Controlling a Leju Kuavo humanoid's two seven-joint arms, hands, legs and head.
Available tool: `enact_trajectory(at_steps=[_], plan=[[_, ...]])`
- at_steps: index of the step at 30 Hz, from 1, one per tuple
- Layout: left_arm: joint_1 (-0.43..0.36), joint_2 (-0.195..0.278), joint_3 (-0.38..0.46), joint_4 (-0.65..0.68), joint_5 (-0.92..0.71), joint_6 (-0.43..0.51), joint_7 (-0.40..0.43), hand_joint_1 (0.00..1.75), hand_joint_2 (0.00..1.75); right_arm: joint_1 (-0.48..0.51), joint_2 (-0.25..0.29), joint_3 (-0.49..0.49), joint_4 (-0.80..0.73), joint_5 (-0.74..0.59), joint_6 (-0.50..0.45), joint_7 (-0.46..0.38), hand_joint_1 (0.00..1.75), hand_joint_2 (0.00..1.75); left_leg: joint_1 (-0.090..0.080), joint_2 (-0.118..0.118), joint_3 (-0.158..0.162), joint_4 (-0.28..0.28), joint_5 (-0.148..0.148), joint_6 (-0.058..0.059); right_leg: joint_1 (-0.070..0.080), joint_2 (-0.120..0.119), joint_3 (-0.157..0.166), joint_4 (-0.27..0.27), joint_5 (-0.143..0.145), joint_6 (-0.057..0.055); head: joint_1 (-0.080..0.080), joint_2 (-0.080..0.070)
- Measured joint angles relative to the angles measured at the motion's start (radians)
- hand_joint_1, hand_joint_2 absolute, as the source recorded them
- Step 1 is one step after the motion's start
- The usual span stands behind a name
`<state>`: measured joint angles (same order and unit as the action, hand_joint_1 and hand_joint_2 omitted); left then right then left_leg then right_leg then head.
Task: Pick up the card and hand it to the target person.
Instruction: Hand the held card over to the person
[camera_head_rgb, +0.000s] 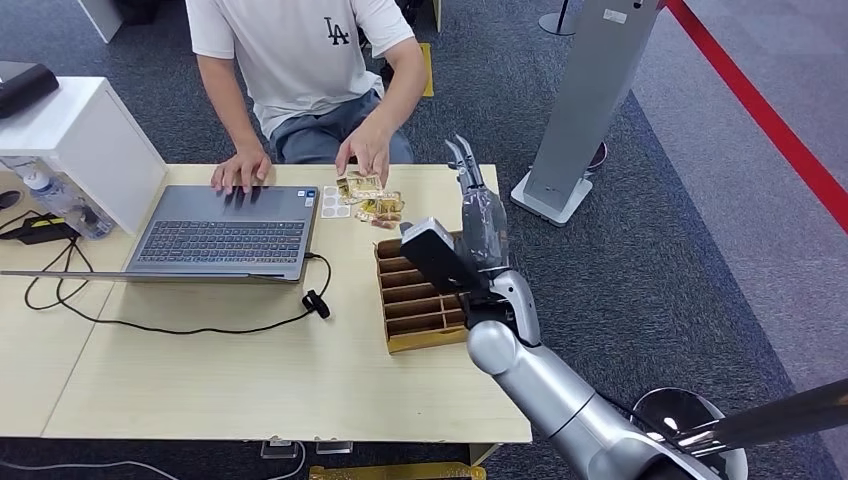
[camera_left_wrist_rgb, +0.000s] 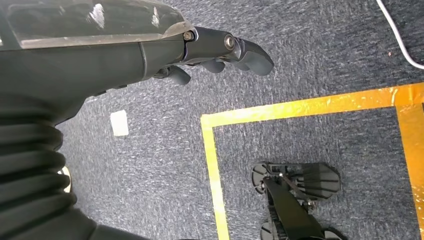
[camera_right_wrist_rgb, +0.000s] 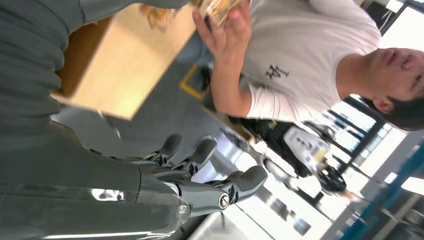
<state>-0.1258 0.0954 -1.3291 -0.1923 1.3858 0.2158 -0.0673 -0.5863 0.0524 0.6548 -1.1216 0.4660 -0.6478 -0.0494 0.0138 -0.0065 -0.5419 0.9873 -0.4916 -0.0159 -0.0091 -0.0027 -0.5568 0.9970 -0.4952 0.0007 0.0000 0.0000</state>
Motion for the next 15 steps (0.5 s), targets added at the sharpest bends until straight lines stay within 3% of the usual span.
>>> enact_trajectory(at_steps=[7,15], plan=[[0.002,0.003,0.0,0.0,0.01,0.009,0.01,0.0,0.0,0.046,-0.036,0.018,-0.02,-0.353,0.097,-0.042,0.0,1.75,0.0,0.0,0.0,0.0,0.0,0.0,0.0,0.0,0.0,0.0,0.0,0.0,0.001,0.0],[0.004,0.008,0.0,0.0,0.017,0.013,0.019,0.0,0.0,0.128,-0.123,0.022,-0.129,-0.617,0.215,-0.048,0.0,1.75,0.0,0.0,0.0,0.0,0.0,0.0,0.0,0.0,0.0,-0.001,0.0,0.0,0.001,0.0]])
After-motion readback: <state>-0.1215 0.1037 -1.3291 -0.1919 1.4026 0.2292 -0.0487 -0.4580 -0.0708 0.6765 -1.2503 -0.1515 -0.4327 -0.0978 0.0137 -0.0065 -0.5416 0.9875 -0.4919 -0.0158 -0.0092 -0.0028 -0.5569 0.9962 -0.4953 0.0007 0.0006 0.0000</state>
